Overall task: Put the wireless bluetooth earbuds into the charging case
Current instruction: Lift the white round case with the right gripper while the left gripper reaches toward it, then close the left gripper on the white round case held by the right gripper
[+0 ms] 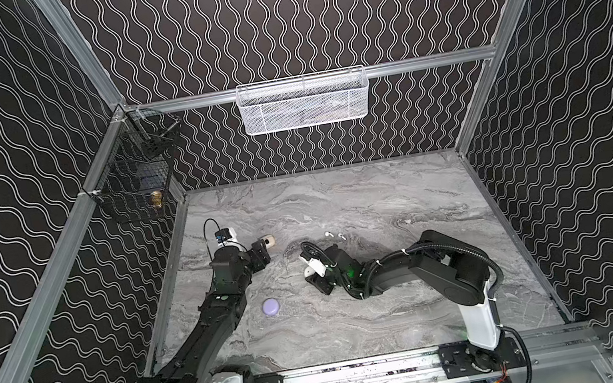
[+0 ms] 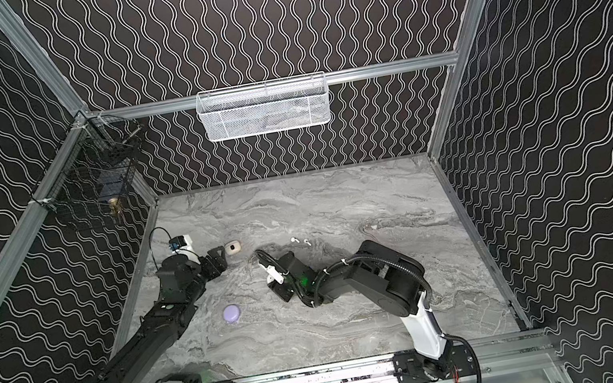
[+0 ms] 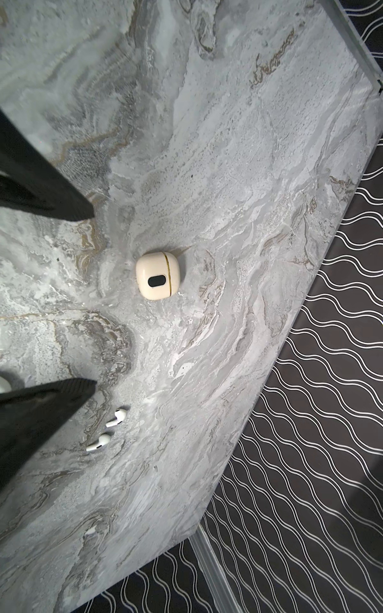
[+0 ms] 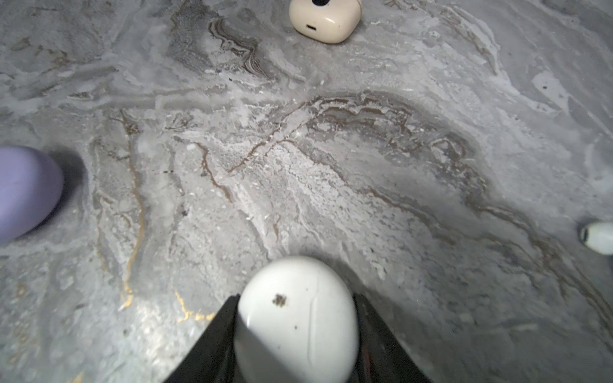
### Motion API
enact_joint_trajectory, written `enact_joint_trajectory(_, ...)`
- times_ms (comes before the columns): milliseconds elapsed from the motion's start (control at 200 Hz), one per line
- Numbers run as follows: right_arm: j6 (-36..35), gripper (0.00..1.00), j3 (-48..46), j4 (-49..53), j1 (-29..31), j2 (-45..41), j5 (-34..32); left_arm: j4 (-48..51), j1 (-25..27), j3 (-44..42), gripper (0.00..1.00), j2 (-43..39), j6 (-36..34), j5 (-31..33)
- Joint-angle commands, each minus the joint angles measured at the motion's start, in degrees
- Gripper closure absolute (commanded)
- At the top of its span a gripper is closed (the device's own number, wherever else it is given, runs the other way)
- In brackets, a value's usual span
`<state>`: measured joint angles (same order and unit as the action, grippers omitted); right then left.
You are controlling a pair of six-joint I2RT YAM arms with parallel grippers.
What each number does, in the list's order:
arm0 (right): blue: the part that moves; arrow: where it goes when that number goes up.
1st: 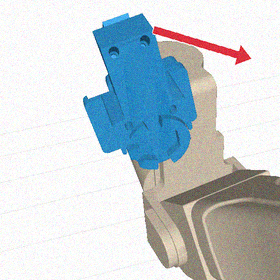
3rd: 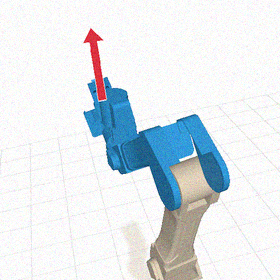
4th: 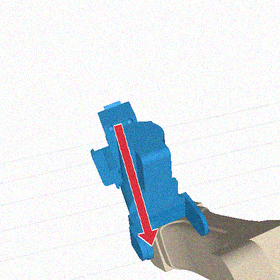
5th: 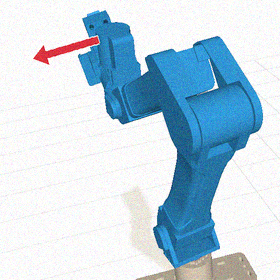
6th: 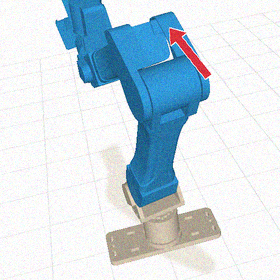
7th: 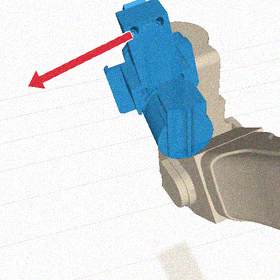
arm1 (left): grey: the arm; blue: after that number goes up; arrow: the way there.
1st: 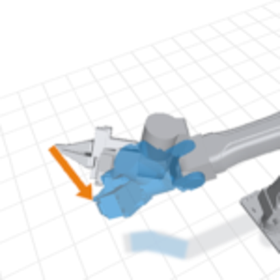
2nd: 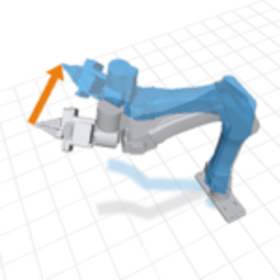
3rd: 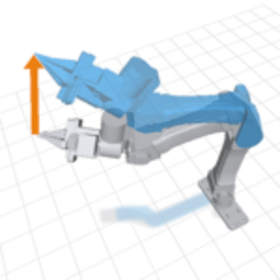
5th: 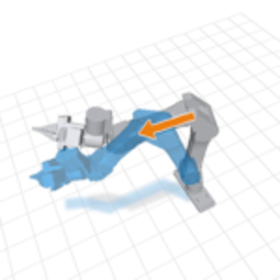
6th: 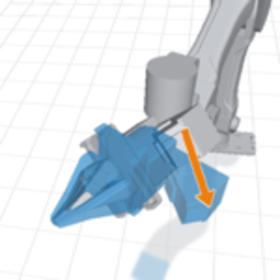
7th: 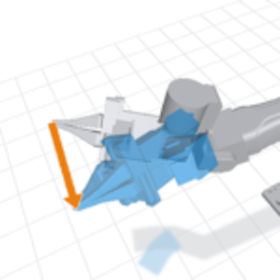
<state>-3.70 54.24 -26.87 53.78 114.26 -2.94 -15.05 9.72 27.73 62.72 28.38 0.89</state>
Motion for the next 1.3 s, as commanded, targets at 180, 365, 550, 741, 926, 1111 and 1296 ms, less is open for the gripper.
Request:
enact_joint_trajectory(180,-2.3,0.61,-5.3,-5.9,0.0,-10.2,-0.9,1.8,0.0,2.5,0.21,-5.0,6.6,-9.5)
enact_joint_trajectory(365,-6.3,0.65,-10.4,-11.6,0.0,-19.5,-2.8,6.6,-0.1,7.2,0.26,-10.1,12.1,-23.0)
enact_joint_trajectory(550,-12.2,0.66,-17.1,-17.0,0.0,-31.9,-2.9,8.3,0.0,9.3,0.29,-11.9,8.6,-37.6)
enact_joint_trajectory(741,-18.3,0.65,-21.0,-18.0,0.0,-42.9,-1.7,-2.5,1.9,8.5,0.4,-9.4,14.1,-50.2)
enact_joint_trajectory(926,-23.2,0.66,-22.4,-19.0,0.0,-47.6,-1.0,8.4,13.8,13.7,0.43,-9.0,5.4,-44.5)
enact_joint_trajectory(1111,-25.0,0.69,-20.4,-15.8,0.1,-48.5,0.6,11.4,18.8,15.1,0.45,-10.8,3.3,-40.5)
enact_joint_trajectory(1296,-24.9,0.7,-20.4,-13.7,0.5,-50.6,3.7,13.8,20.6,16.9,0.46,-9.8,1.3,-39.4)
